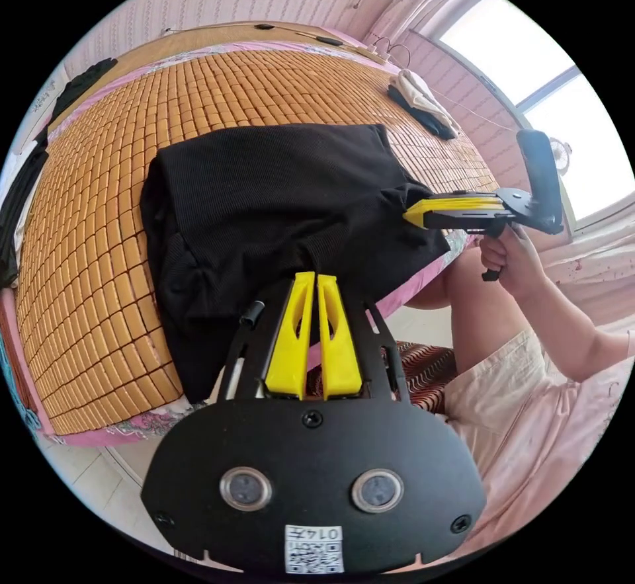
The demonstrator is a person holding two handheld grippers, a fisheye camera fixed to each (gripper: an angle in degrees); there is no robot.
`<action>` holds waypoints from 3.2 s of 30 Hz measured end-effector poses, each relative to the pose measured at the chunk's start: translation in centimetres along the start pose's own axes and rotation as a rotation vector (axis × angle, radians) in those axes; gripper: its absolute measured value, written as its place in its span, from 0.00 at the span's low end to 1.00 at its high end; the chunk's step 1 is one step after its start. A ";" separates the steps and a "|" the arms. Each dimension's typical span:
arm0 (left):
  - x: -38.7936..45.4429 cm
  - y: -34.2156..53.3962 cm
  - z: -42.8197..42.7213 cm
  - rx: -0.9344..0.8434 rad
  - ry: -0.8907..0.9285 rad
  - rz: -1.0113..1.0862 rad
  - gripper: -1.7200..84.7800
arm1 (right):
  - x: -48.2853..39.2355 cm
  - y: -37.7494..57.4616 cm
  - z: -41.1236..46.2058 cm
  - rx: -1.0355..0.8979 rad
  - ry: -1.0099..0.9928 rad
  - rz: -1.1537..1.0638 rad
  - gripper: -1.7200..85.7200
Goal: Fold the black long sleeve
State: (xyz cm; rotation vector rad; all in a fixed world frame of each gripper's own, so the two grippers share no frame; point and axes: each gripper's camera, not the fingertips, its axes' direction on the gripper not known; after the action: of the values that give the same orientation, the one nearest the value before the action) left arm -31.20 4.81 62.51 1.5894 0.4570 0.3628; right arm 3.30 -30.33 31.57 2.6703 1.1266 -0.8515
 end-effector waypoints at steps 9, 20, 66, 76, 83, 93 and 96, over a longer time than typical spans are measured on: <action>1.7 6.4 1.6 -0.138 0.090 -0.003 0.08 | -2.9 4.3 2.4 -0.240 -0.109 -0.030 0.07; 3.5 3.4 6.7 -0.101 -0.089 -0.023 0.07 | -6.9 -2.0 2.8 -0.160 0.239 -0.119 0.03; 15.0 12.5 16.3 0.089 -0.131 0.236 0.02 | -9.7 -30.1 15.7 -0.582 0.406 -0.378 0.01; 18.9 14.8 14.7 0.265 0.005 0.375 0.14 | -0.2 -10.4 0.6 -0.229 0.238 -0.061 0.08; 25.0 13.9 17.1 0.269 -0.036 0.495 0.23 | 6.8 3.4 1.2 -0.283 0.053 0.213 0.14; 30.0 10.5 19.9 0.189 -0.166 0.561 0.13 | 9.8 7.5 -4.4 0.008 -0.299 0.120 0.04; 30.5 10.9 19.1 0.212 -0.253 0.562 0.06 | 11.3 9.5 -6.5 0.133 -0.285 0.124 0.05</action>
State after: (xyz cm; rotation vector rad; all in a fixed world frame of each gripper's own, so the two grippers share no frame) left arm 5.43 2.93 70.79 1.9313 -0.1619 0.5396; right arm 19.17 -28.03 29.86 2.5762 0.8578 -1.2727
